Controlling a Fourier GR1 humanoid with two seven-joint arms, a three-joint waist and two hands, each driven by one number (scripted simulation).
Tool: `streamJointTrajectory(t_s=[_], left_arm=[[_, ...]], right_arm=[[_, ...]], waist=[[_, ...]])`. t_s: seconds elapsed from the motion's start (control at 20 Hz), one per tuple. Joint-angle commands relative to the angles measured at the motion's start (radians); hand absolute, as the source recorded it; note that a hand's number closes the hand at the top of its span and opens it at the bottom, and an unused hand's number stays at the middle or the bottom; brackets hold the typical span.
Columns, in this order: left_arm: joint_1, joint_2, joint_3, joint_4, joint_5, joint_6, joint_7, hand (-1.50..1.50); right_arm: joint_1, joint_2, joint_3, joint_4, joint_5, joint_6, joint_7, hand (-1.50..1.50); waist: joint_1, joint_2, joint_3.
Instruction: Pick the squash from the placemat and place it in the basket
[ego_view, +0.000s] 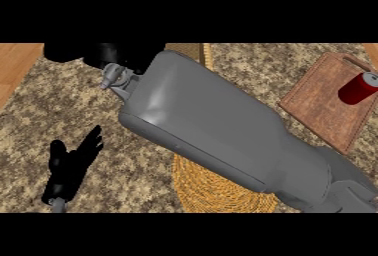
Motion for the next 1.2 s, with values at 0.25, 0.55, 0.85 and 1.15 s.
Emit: streamJointTrajectory(t_s=[0.25,0.55,0.85,1.15], left_arm=[[0.048,-0.011,-0.008,0.052,-0.001,-0.012,0.014,0.00],[0.039,-0.020,-0.002,0.059,-0.001,-0.017,0.010,0.00],[0.016,-0.005,0.020,0.047,-0.002,-0.018,0.034,0.00],[0.027,-0.034,0.007,0.051,-0.010,-0.014,0.029,0.00]], right_arm=[[-0.126,0.008,-0.030,0.278,-0.114,-0.125,0.063,1.50],[-0.067,0.008,-0.035,0.327,-0.222,-0.253,-0.030,1.50],[0.020,0.009,0.001,0.354,-0.333,-0.405,-0.139,1.50],[0.084,0.009,0.011,0.431,-0.405,-0.477,-0.287,1.50]], waist=[[-0.005,0.018,-0.008],[-0.019,0.018,-0.006],[-0.013,0.018,-0.006],[-0.013,0.025,-0.005]])
